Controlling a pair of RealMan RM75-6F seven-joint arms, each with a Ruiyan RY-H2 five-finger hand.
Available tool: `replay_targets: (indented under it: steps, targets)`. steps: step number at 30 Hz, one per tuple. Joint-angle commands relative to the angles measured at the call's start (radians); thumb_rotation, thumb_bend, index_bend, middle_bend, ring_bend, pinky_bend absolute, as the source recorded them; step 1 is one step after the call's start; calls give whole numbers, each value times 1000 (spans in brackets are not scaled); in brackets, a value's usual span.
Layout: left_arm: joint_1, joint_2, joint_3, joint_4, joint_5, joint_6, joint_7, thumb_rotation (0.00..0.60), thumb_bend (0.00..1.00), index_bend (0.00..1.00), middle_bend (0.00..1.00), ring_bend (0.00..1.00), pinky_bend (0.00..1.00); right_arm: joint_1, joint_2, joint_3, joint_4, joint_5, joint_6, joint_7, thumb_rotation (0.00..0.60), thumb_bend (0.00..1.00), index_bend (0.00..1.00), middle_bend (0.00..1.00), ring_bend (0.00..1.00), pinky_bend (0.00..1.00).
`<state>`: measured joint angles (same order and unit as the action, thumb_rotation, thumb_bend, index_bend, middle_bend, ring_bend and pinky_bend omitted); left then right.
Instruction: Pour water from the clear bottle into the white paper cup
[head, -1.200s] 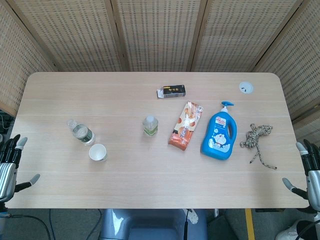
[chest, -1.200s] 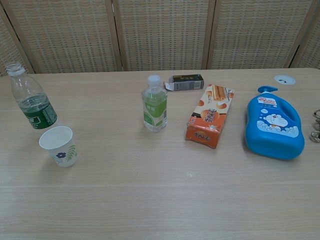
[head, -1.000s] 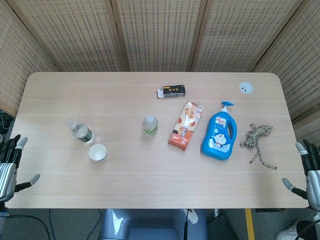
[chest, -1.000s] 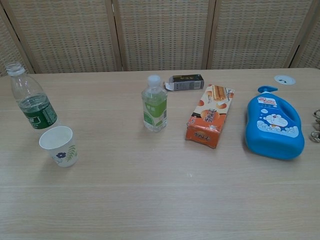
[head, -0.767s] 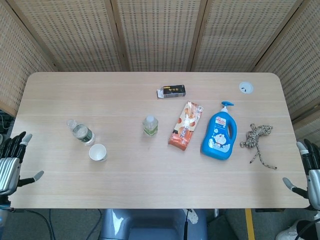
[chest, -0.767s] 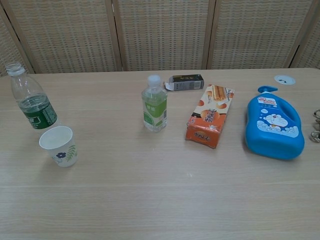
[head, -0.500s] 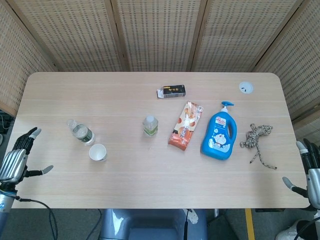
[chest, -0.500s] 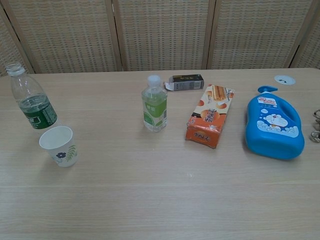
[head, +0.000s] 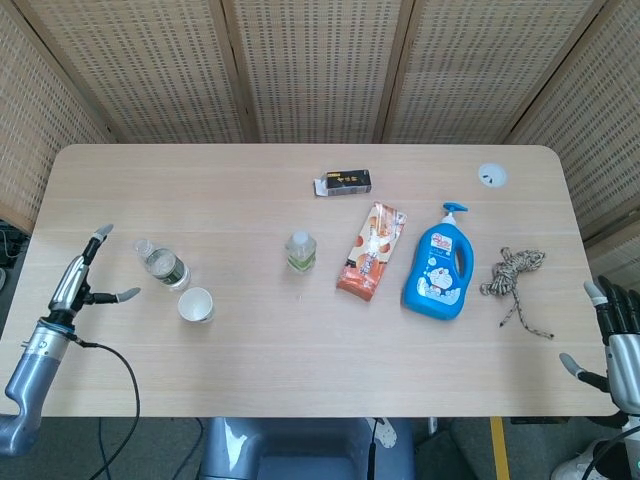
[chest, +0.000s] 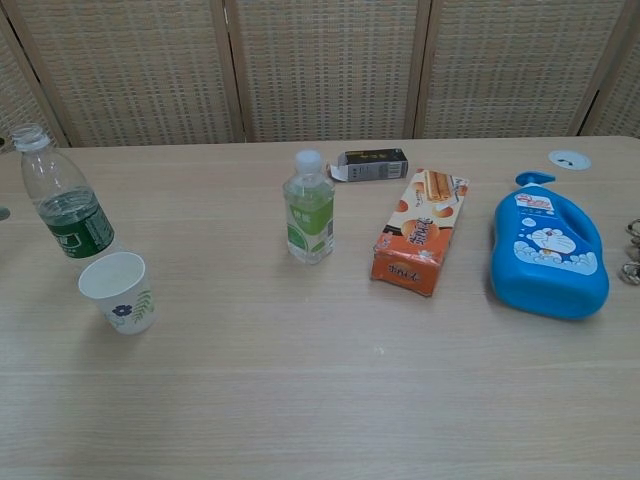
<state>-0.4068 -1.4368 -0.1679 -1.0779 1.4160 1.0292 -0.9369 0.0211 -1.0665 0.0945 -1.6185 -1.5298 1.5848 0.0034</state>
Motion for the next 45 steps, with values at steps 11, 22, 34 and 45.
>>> replay_targets:
  steps: [11,22,34,45]
  targets:
    - [-79,-185,-6,247,-23,-77,-147,600,96,0,0,0,0,6,-1,5,5,17,-15,7,600,0,0,0,0,0]
    - [-132,-290,-1,379,-28,-137,-211,600,79,0,0,0,0,11,-3,6,6,22,-21,3,600,0,0,0,0,0]
    - [-176,-354,-11,470,-33,-167,-263,600,79,0,0,0,0,17,-7,10,13,37,-34,6,600,0,0,0,0,0]
    - [-183,-401,-13,528,-40,-170,-303,600,205,141,104,19,51,21,-10,11,20,40,-39,7,600,0,0,0,0,0]
